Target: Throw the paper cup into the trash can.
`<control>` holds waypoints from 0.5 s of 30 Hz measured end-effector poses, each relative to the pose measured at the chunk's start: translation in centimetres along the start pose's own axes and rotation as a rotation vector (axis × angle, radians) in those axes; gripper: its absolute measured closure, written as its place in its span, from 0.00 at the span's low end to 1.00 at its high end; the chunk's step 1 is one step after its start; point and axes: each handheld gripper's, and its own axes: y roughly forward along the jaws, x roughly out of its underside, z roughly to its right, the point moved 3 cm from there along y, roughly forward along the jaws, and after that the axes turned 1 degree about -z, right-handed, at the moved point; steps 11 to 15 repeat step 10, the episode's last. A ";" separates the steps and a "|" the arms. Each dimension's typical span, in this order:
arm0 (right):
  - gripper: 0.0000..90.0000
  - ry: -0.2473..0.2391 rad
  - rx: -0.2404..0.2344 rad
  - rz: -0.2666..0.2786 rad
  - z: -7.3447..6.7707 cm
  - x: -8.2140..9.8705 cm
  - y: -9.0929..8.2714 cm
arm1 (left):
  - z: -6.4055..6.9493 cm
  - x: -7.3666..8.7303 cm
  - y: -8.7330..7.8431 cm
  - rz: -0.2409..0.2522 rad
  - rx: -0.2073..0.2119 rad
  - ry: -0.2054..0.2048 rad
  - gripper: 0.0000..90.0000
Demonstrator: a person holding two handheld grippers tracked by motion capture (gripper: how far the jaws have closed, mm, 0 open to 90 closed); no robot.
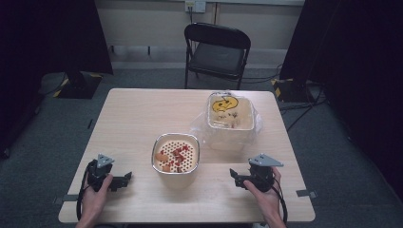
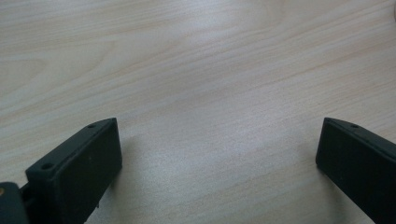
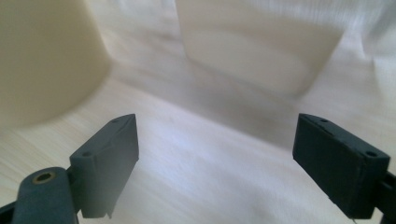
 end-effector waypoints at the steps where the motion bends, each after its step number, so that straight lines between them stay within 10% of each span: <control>1: 0.15 0.003 -0.003 -0.024 0.0 0.5 0.4 | 0.0 0.0 0.0 0.000 0.000 -0.001 0.00; 7: 0.14 -0.004 0.055 -0.119 0.6 2.8 2.2 | 0.0 0.0 0.0 0.001 0.001 -0.005 0.00; 15: 0.14 -0.019 0.062 -0.119 0.6 2.8 2.2 | 0.0 0.0 0.0 0.000 0.001 -0.004 0.00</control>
